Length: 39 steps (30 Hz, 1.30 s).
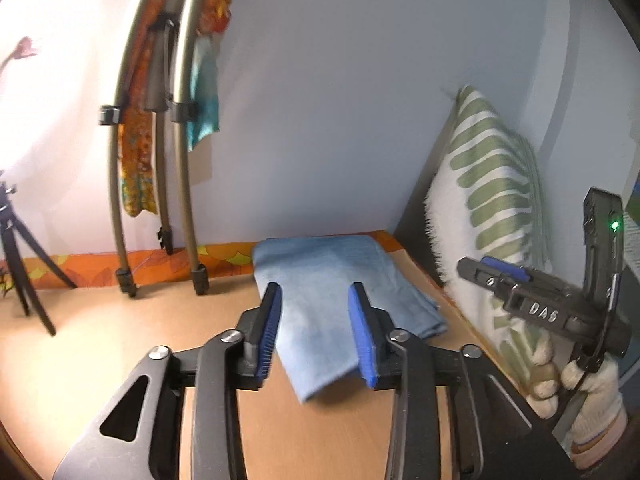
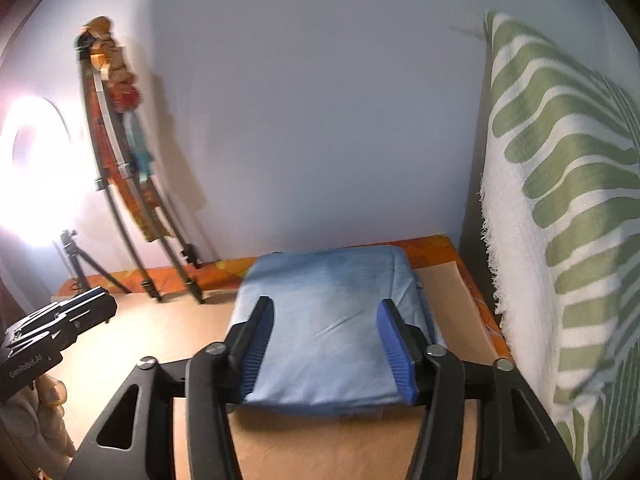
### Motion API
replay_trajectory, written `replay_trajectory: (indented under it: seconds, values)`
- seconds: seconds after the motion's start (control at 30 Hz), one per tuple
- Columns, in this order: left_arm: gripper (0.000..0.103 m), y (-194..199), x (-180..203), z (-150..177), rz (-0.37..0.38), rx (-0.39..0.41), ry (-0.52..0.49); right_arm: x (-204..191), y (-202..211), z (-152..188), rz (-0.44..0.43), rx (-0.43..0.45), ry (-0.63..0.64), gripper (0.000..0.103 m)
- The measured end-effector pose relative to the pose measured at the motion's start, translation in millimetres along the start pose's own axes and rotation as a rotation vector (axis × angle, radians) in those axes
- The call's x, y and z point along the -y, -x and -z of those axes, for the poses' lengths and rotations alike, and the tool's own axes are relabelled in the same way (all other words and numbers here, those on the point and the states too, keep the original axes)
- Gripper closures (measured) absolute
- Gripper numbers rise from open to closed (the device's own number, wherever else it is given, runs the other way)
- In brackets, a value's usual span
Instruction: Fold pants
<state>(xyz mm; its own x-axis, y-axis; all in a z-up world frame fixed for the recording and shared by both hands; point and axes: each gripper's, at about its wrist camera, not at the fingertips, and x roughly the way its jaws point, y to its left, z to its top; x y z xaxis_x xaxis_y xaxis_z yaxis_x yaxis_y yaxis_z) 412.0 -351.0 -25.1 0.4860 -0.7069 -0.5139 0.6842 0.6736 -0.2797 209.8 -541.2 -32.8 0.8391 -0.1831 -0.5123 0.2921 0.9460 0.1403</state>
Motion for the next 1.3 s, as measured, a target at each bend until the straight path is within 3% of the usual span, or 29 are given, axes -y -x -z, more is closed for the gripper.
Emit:
replay_trajectory:
  seconds: [0.1, 0.23, 0.43, 0.53, 0.77, 0.87, 1.0, 1.3]
  values:
    - [0.062, 29.5, 7.0, 5.0, 0.005, 0.025, -0.016, -18.7, 24.2, 7.6, 0.009, 0.01, 0.018, 0.039]
    - [0.047, 63.6, 14.9, 16.0, 0.021, 0.042, -0.039, -43.1, 60.4, 19.3, 0.049, 0.043, 0.043, 0.024]
    - [0.036, 108.3, 18.7, 38.9, 0.029, 0.058, -0.063, -71.2, 107.0, 40.9, 0.077, 0.1, 0.072, 0.017]
    - [0.035, 125.0, 16.2, 49.3, 0.02, 0.071, -0.06, -83.9, 122.4, 53.9, 0.08, 0.117, 0.072, 0.014]
    - [0.034, 157.0, 4.4, 78.0, 0.016, 0.07, -0.06, -109.5, 138.0, 80.1, 0.068, 0.136, 0.092, 0.013]
    - [0.029, 162.4, -1.8, 87.0, 0.005, 0.06, -0.052, -121.2, 142.9, 91.6, 0.091, 0.157, 0.103, 0.007]
    - [0.024, 165.3, -10.5, 97.8, -0.04, 0.055, -0.05, -133.4, 144.7, 106.7, 0.1, 0.178, 0.095, 0.003]
    - [0.023, 159.7, -27.1, 118.1, -0.077, 0.031, -0.041, -149.8, 125.2, 125.7, 0.104, 0.163, 0.088, 0.0]
